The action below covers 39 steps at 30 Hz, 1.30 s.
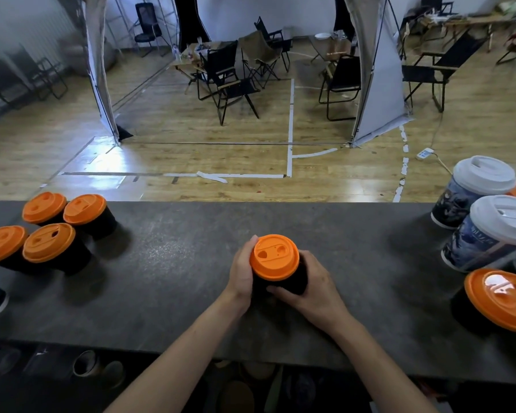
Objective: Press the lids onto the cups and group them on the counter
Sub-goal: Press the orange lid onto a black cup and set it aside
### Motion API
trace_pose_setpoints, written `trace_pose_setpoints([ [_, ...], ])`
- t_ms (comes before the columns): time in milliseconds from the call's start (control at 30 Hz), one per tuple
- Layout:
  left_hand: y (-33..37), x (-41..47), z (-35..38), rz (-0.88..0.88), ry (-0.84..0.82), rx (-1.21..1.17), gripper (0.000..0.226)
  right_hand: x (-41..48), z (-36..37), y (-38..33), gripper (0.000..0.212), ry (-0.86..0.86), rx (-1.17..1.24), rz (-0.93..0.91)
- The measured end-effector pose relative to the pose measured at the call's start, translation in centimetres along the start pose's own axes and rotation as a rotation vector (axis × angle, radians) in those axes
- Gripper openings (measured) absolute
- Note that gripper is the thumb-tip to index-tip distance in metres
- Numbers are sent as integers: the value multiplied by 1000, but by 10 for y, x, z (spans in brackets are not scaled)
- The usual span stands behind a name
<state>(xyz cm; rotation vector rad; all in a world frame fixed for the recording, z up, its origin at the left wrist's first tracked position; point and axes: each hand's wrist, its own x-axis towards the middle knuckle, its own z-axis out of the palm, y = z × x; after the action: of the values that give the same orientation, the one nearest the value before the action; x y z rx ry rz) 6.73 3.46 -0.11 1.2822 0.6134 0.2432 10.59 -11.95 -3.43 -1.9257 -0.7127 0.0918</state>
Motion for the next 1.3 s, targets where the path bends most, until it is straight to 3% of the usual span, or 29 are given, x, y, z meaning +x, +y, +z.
trace_pose_setpoints([
  [67, 5, 2, 0, -24, -70, -23, 70, 0, 0, 1, 65, -13, -15, -22],
  [133, 3, 2, 2, -23, -37, -26, 75, 0, 1, 1, 64, -12, -15, -53],
  [267, -6, -6, 6, 64, 110, 37, 45, 0, 3, 1, 82, -10, 17, -37],
  [367, -6, -12, 6, 114, 115, 76, 46, 0, 4, 2, 73, 18, 7, 20],
  [533, 3, 1, 1, 98, -59, 71, 59, 0, 2, 3, 69, -14, -19, -12],
  [700, -1, -11, 4, 149, 50, 93, 47, -2, 3, 2, 81, -36, -14, -18],
  [933, 3, -9, -7, 71, -31, 53, 51, -2, 0, 2, 64, -99, -112, -44],
  [1067, -9, -22, -3, 169, 43, 161, 51, -3, 1, 0, 78, -83, -92, -46],
  [1167, -13, -27, -2, 197, 78, 156, 48, -1, 1, 0, 77, -67, -79, -10],
  [1300, -4, -10, -8, 133, -67, 113, 55, -1, -2, 1, 76, -123, -127, -42],
])
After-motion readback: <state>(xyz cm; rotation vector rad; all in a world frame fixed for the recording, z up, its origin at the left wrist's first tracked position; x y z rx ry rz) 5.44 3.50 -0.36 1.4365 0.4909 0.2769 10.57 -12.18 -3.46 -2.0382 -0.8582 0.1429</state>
